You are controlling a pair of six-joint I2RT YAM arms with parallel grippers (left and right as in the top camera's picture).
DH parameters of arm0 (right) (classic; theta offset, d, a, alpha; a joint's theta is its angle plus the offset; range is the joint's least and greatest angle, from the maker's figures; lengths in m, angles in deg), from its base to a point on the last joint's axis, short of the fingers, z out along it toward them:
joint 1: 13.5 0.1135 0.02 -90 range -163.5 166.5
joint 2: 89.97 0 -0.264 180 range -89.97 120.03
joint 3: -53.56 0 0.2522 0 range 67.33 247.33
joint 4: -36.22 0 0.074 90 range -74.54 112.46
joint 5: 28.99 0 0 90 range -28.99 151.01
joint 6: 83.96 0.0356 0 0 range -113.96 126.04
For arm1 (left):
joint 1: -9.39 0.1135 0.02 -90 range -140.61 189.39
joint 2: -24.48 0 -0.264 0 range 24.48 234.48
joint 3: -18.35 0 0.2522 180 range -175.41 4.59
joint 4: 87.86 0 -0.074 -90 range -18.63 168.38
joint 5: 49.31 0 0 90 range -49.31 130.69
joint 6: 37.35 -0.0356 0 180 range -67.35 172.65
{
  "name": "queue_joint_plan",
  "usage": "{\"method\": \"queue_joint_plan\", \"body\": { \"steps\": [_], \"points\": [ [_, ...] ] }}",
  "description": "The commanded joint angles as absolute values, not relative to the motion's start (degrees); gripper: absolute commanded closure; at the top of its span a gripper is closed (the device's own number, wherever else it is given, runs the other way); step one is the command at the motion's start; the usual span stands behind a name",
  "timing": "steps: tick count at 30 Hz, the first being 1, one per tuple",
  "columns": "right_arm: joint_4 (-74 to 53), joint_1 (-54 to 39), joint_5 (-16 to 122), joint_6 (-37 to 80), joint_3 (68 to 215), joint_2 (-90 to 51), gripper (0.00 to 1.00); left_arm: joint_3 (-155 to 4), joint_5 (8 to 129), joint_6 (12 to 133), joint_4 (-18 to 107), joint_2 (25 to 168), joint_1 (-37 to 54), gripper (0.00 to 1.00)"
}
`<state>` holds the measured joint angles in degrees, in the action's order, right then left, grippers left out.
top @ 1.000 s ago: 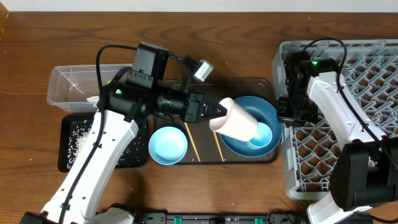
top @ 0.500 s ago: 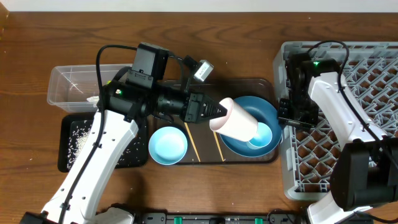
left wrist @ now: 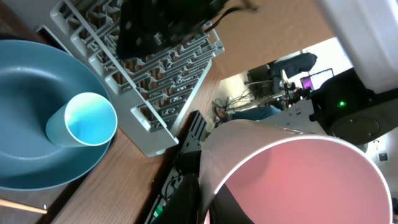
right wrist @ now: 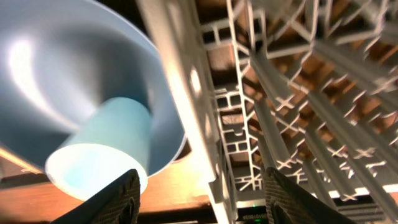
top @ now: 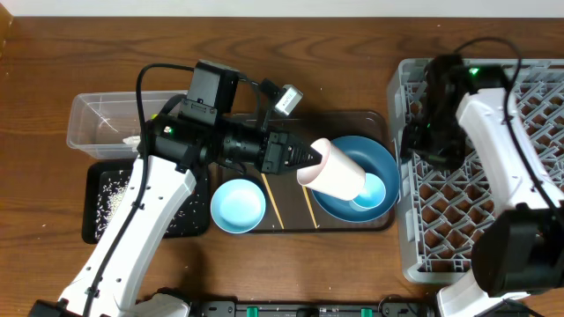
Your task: Sort waste into correct bins and load items into the dishwasher rack
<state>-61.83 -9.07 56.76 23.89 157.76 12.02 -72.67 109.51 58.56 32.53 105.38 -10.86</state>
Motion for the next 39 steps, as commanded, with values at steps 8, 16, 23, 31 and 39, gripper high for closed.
{"method": "queue_joint_plan", "body": {
  "steps": [8, 16, 23, 31, 39],
  "points": [
    [-66.3, -15.8, 22.0, -0.8, 168.8, 11.6, 0.36, -72.4, 110.3, 70.3, 43.7, 105.8, -8.4, 0.92],
    [-73.3, -20.6, -4.1, -25.1, 168.7, 11.6, 0.27, -72.4, 105.9, 88.1, 57.3, 105.8, -7.0, 0.92],
    [-74.9, -19.3, -13.2, -36.3, 167.8, 11.6, 0.11, -72.4, 106.2, 88.6, 58.1, 105.8, -8.2, 0.92],
    [-74.9, -16.4, -18.6, -44.1, 167.8, 11.6, 0.01, -72.4, 106.2, 88.6, 58.2, 105.8, -8.6, 0.92],
    [-74.8, -11.1, -22.1, -49.8, 167.8, 11.6, 0.01, -72.4, 106.2, 88.5, 58.1, 105.8, -8.6, 0.92]
  ]
}}
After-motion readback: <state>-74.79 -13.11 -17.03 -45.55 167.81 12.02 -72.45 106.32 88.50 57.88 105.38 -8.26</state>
